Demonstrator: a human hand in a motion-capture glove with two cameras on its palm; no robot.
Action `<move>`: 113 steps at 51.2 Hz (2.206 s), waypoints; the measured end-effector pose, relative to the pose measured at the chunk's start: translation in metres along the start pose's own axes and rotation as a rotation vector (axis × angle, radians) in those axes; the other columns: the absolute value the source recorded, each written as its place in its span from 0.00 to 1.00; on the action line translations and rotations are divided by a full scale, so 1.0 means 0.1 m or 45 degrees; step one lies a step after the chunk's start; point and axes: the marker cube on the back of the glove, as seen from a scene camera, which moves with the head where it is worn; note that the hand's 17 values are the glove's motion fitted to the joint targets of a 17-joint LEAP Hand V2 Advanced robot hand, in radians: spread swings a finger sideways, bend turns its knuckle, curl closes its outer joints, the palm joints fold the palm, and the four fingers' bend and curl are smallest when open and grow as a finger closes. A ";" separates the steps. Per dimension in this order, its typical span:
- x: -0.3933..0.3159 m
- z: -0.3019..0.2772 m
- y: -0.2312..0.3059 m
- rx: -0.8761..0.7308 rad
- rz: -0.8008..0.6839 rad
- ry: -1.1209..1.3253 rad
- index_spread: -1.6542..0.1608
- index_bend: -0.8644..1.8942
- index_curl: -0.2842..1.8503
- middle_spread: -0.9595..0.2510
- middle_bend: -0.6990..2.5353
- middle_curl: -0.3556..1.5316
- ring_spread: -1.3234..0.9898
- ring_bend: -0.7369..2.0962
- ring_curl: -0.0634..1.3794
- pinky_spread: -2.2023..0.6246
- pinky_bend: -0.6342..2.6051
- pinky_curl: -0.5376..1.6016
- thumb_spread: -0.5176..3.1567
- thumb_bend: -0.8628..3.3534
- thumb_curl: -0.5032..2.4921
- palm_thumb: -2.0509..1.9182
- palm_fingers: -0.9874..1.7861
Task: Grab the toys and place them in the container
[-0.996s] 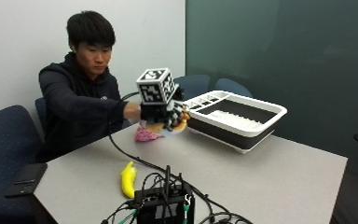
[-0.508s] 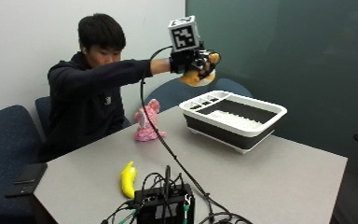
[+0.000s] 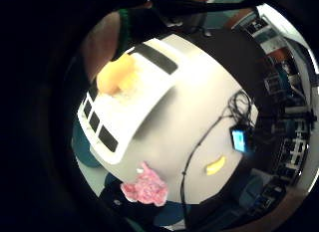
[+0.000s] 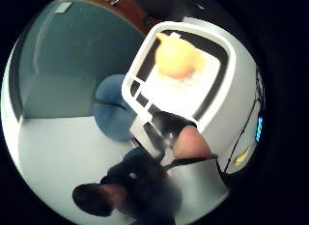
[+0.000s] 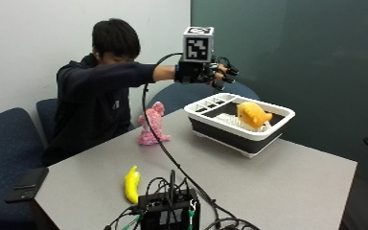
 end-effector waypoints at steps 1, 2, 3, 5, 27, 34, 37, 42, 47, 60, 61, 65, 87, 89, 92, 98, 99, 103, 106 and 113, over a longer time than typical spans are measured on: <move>0.05 0.00 0.05 -0.003 -0.004 0.014 0.76 0.35 0.32 0.79 0.26 0.41 0.55 0.37 0.30 0.78 0.50 0.44 0.43 0.20 0.36 0.54 0.23; 0.10 0.01 0.11 -0.005 -0.007 0.034 0.76 0.35 0.32 0.79 0.25 0.41 0.56 0.36 0.30 0.78 0.50 0.44 0.44 0.20 0.35 0.54 0.24; 0.16 0.02 0.17 -0.006 -0.008 0.054 0.76 0.35 0.31 0.80 0.25 0.40 0.56 0.36 0.29 0.79 0.49 0.43 0.44 0.20 0.35 0.54 0.24; 0.35 0.01 0.32 -0.011 -0.004 0.079 0.76 0.35 0.31 0.80 0.25 0.39 0.56 0.35 0.29 0.79 0.49 0.43 0.44 0.20 0.34 0.54 0.25; 2.64 1.08 2.00 -0.371 1.183 0.655 0.79 0.47 0.31 0.81 0.26 0.36 0.56 0.42 0.31 0.78 0.44 0.40 0.45 0.18 0.28 0.48 0.47; 2.84 1.55 2.11 -0.453 1.301 0.535 0.82 0.61 0.38 0.82 0.27 0.36 0.57 0.32 0.27 0.79 0.42 0.40 0.44 0.18 0.26 0.48 0.42; 2.84 1.64 2.12 -0.424 1.292 0.526 0.83 0.64 0.39 0.82 0.27 0.37 0.58 0.30 0.25 0.79 0.41 0.39 0.44 0.18 0.26 0.49 0.41; 2.80 1.62 2.09 -0.302 1.204 0.501 0.84 0.68 0.41 0.81 0.31 0.38 0.58 0.30 0.21 0.79 0.38 0.38 0.50 0.22 0.26 0.53 0.44; 2.70 1.53 2.03 -0.175 1.061 0.371 0.84 0.73 0.42 0.77 0.34 0.41 0.57 0.30 0.19 0.79 0.36 0.37 0.54 0.25 0.27 0.59 0.47; 1.91 0.66 1.64 0.111 0.681 0.047 0.87 0.78 0.45 0.65 0.41 0.45 0.53 0.31 0.15 0.78 0.32 0.37 0.56 0.29 0.31 0.66 0.46; 1.83 0.59 1.59 0.125 0.656 0.046 0.87 0.78 0.45 0.65 0.41 0.46 0.53 0.31 0.15 0.78 0.32 0.37 0.56 0.29 0.31 0.67 0.46; 1.30 0.33 1.30 0.199 0.552 0.067 0.88 0.79 0.45 0.63 0.42 0.46 0.52 0.32 0.14 0.78 0.32 0.37 0.56 0.29 0.32 0.67 0.46; -0.06 0.40 -0.07 0.128 0.319 0.121 0.86 0.57 0.40 0.75 0.26 0.39 0.54 0.34 0.18 0.79 0.45 0.44 0.51 0.21 0.28 0.54 0.27; -0.02 0.40 -0.04 0.136 0.310 0.100 0.85 0.54 0.38 0.76 0.25 0.38 0.55 0.34 0.18 0.79 0.46 0.44 0.50 0.20 0.27 0.53 0.27; 0.05 0.39 0.08 0.136 0.279 0.065 0.84 0.51 0.36 0.78 0.24 0.36 0.56 0.34 0.19 0.79 0.46 0.44 0.48 0.20 0.27 0.53 0.28; 0.10 0.31 0.56 0.125 0.111 -0.095 0.82 0.45 0.33 0.81 0.25 0.34 0.56 0.33 0.19 0.79 0.45 0.44 0.47 0.20 0.27 0.51 0.28; 0.09 0.30 0.67 0.117 0.073 -0.117 0.82 0.44 0.33 0.81 0.25 0.34 0.57 0.33 0.20 0.79 0.45 0.44 0.47 0.20 0.27 0.51 0.28; 0.05 0.33 1.09 0.037 -0.076 -0.184 0.80 0.41 0.32 0.82 0.25 0.33 0.57 0.33 0.20 0.79 0.45 0.43 0.47 0.20 0.27 0.51 0.28; -0.01 0.51 1.39 -0.090 -0.164 -0.245 0.80 0.40 0.32 0.83 0.25 0.32 0.57 0.32 0.20 0.79 0.44 0.43 0.46 0.20 0.27 0.51 0.28; 0.03 1.24 1.89 -0.446 -0.241 -0.078 0.79 0.35 0.29 0.83 0.25 0.31 0.58 0.33 0.21 0.80 0.45 0.43 0.45 0.20 0.27 0.52 0.29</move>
